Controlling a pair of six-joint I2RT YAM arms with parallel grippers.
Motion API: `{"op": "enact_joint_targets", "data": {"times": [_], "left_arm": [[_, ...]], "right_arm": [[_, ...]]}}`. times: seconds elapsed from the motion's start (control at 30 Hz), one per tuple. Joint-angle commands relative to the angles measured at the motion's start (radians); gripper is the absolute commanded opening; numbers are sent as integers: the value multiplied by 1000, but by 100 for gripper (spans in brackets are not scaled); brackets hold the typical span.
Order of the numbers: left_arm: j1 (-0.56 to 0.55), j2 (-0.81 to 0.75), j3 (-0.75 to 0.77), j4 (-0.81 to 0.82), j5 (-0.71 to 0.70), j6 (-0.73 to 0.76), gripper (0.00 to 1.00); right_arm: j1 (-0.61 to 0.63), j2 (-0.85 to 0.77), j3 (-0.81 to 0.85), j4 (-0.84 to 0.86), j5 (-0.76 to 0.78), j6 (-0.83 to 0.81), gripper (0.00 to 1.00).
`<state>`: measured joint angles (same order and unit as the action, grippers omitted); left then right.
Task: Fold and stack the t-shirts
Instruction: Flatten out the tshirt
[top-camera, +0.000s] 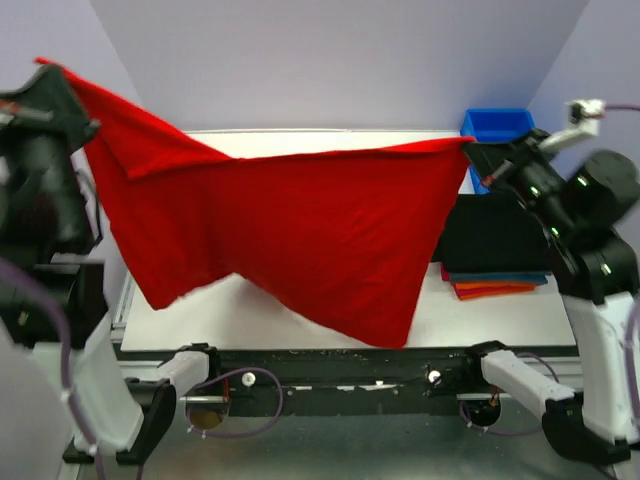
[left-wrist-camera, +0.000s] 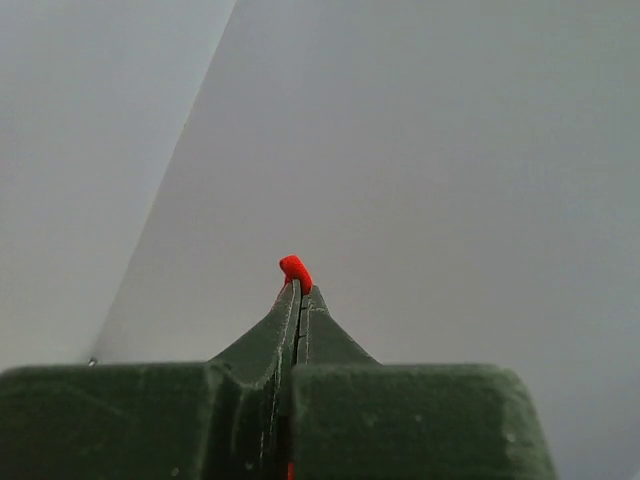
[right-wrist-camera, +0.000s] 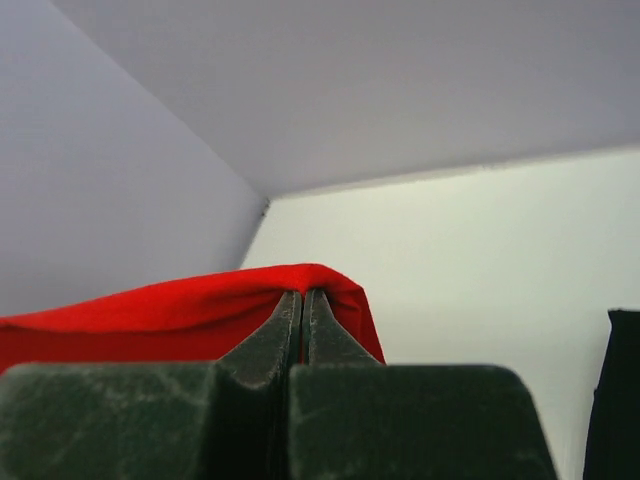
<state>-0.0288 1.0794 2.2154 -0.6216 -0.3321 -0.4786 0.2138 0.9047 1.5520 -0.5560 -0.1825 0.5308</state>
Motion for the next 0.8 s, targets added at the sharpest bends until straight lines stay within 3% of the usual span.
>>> {"op": "enact_joint_targets", "data": {"times": [0.0, 0.13, 0.33, 0.37, 0.53, 0.57, 0.7, 0.77], "left_arm": [[4, 249, -196, 20, 39, -43, 0], [6, 456, -134, 4, 88, -74, 0], [9, 643, 309, 81, 120, -28, 0], [9, 640, 326, 120, 116, -17, 0], [9, 455, -12, 501, 131, 0, 0], [10, 449, -19, 522, 140, 0, 0], [20, 559, 179, 380, 226, -8, 0], [46, 579, 175, 330, 243, -8, 0]], "right_arm": [[-7, 271, -66, 27, 45, 60, 1], [-7, 514, 99, 15, -52, 46, 1], [-45, 750, 570, -73, -61, 28, 1], [-74, 775, 641, -71, -77, 35, 1], [-172, 809, 683, 73, -199, 122, 1], [-182, 827, 698, 74, -218, 132, 1], [-208, 898, 720, 73, -314, 152, 1], [-208, 908, 682, 76, -348, 141, 1]]}}
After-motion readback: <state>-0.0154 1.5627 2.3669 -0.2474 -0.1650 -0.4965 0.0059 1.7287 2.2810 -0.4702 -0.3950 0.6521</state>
